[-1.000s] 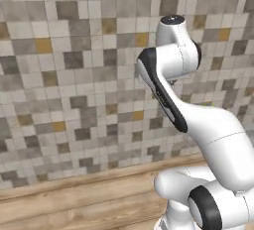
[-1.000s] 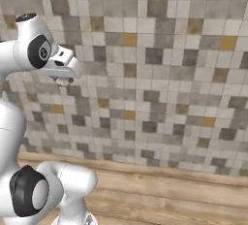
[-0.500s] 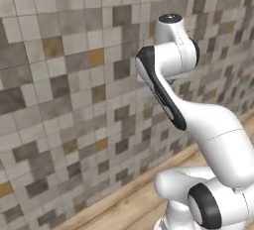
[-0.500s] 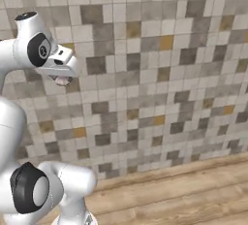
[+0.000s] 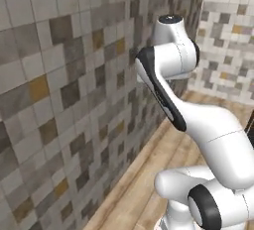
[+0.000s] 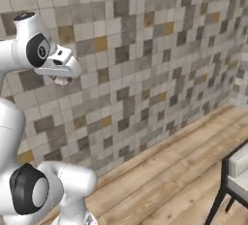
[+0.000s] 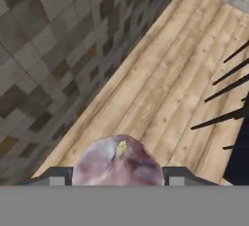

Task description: Take the cheese, fish, and garlic from the fridge and place them on the plate on the dining counter to create an appetizer plate.

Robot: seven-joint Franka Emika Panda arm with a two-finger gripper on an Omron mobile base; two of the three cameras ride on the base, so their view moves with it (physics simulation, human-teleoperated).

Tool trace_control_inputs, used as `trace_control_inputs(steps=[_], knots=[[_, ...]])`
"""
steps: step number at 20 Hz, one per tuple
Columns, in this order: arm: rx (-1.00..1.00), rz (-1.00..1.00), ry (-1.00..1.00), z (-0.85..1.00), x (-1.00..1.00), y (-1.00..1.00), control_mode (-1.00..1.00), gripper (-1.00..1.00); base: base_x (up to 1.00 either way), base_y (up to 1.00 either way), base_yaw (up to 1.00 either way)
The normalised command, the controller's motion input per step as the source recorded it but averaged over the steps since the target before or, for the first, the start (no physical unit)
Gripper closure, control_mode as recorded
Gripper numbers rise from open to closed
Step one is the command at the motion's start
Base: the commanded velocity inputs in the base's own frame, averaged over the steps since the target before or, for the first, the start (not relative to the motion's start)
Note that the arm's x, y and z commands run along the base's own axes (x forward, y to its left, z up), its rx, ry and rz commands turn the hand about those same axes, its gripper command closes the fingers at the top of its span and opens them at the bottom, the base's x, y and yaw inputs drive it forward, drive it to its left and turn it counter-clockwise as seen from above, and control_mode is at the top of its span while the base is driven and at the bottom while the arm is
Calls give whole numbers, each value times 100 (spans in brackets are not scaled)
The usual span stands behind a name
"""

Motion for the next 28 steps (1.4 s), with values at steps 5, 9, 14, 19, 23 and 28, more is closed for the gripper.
trace_control_inputs(steps=[5, 9, 14, 19, 23, 28], knots=[[0, 0, 0, 0, 0, 0, 100, 100, 74, 5, -65], [0, 0, 0, 0, 0, 0, 100, 100, 81, 34, -64], [0, 0, 0, 0, 0, 0, 100, 100, 74, 58, -62], [0, 0, 0, 0, 0, 0, 100, 100, 65, 82, -59], [0, 0, 0, 0, 0, 0, 100, 100, 74, 78, -61], [0, 0, 0, 0, 0, 0, 100, 100, 93, 58, -61]])
